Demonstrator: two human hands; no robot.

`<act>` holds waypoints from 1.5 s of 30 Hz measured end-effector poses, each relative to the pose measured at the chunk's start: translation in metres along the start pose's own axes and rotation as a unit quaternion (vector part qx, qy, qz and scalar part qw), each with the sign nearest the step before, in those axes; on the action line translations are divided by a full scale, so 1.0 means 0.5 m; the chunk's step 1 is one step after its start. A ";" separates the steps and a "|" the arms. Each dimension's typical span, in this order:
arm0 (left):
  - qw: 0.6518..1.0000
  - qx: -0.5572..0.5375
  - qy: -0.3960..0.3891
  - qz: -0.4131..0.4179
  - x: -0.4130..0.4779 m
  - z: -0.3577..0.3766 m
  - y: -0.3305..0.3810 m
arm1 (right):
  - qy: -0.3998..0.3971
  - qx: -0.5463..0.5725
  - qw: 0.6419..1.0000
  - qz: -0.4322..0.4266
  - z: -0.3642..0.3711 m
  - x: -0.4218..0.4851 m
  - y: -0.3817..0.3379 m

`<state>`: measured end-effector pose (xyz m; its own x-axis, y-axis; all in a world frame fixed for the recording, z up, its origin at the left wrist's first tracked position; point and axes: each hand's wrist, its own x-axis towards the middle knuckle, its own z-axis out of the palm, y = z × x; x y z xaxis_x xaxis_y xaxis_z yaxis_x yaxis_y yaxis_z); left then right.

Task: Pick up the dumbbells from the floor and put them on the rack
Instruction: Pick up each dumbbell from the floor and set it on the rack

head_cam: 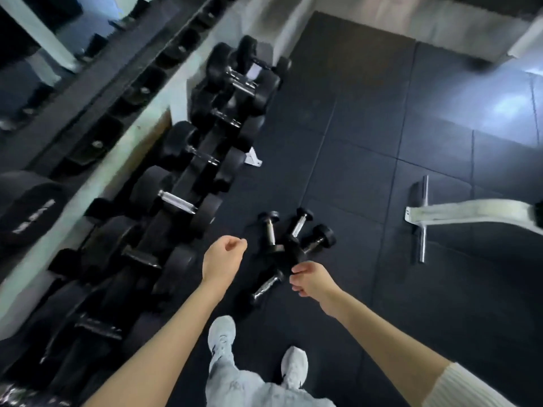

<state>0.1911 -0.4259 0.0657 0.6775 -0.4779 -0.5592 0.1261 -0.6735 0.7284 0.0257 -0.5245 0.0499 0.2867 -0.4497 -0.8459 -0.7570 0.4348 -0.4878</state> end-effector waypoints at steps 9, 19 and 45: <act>0.987 0.106 -0.090 -0.075 0.155 0.228 -0.076 | 0.037 0.164 0.977 0.129 -0.085 0.187 0.173; 0.951 0.218 -0.114 -0.186 0.432 0.413 -0.409 | 0.005 0.388 0.892 0.231 0.016 0.575 0.332; 0.853 0.425 -0.267 -0.142 0.793 0.642 -0.967 | 0.038 0.550 0.820 0.157 0.370 1.208 0.611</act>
<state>0.1658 -0.4707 -0.6353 0.2524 -0.2623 -0.9314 -0.4945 -0.8624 0.1089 0.0763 -0.5190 -0.6500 0.1106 -0.2105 -0.9713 0.2121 0.9598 -0.1839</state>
